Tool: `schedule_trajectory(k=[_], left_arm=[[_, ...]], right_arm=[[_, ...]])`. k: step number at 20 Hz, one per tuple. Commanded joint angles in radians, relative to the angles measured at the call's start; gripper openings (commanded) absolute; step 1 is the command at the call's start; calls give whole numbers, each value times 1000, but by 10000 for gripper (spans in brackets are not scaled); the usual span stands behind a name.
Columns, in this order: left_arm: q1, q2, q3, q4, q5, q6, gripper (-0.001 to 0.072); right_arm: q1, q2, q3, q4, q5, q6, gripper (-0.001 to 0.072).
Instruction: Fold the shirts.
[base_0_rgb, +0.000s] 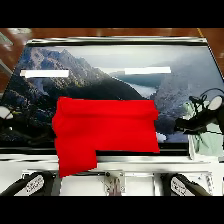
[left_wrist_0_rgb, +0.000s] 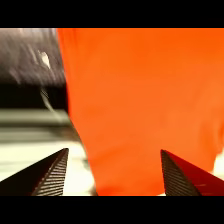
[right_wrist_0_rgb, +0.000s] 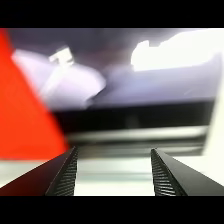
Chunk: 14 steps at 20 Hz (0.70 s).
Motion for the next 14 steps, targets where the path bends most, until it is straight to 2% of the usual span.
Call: schedule_trajectory(k=[1, 2, 10, 14], left_arm=[[89, 53, -194, -52, 10, 106, 683], [97, 53, -223, -43, 36, 105, 631], [90, -63, -272, -62, 154, 128, 657], [90, -119, -272, -238, 259, 176, 634]], right_arm=[[-81, 19, -84, 224, 51, -67, 570], [-77, 19, -99, 233, 43, -68, 570], [-77, 19, -150, 240, -80, -62, 569], [-77, 19, -150, 238, -79, -34, 569]])
